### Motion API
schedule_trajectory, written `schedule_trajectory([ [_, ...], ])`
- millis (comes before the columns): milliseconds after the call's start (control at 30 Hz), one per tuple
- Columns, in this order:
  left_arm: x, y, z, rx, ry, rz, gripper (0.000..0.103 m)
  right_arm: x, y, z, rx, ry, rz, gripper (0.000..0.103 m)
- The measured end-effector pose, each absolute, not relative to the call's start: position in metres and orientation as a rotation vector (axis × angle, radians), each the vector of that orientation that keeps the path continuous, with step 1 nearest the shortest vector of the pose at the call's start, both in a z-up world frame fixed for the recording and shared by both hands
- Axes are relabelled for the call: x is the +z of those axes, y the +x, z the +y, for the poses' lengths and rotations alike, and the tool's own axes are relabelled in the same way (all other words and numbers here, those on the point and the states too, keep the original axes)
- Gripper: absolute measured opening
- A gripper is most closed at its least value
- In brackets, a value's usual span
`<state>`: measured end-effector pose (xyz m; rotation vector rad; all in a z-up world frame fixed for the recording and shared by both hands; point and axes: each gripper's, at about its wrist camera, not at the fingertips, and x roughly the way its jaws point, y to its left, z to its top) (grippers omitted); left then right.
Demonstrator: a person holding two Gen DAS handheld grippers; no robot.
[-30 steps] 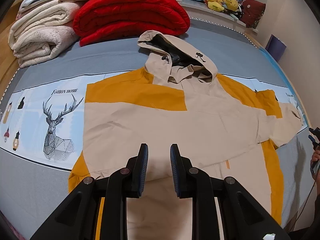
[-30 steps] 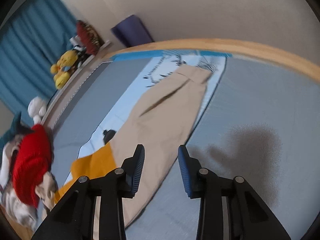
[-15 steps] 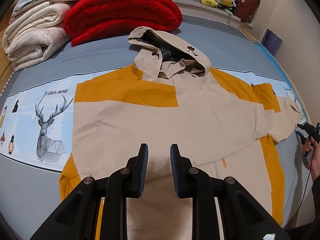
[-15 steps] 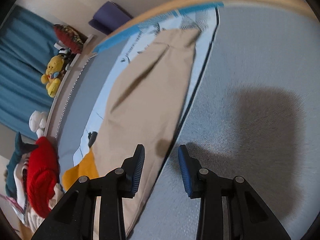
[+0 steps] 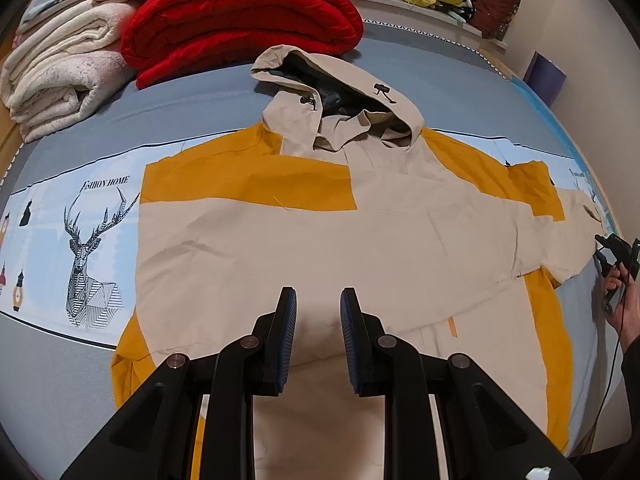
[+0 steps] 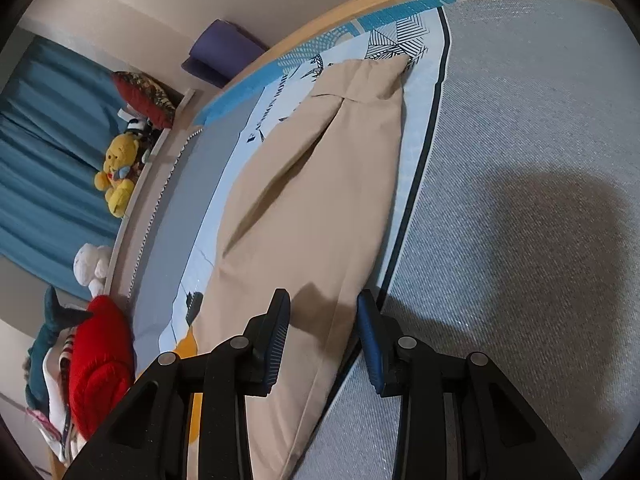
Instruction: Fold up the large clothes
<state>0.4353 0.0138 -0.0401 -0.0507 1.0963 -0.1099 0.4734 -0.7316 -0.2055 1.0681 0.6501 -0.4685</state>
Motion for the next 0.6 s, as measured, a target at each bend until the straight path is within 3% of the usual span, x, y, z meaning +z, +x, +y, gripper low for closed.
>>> schedule_trajectory([
  [167, -0.039, 0.432, 0.014, -0.117, -0.045, 1.094, 0.02, -0.207, 0.479, -0.741, -0.486, 1.117, 0.627, 0.028],
  [233, -0.039, 0.43, 0.014, -0.122, -0.039, 1.094, 0.02, -0.206, 0.481, -0.743, -0.49, 1.135, 0.604, 0.013],
  [333, -0.039, 0.429, 0.015, -0.123, -0.033, 1.096, 0.02, -0.193, 0.487, -0.737, -0.5, 1.073, 0.596, 0.005],
  [600, -0.028, 0.427, 0.035, -0.101, -0.055, 1.074, 0.02, -0.097, 0.525, -0.677, -0.542, 0.694, 0.576, 0.002],
])
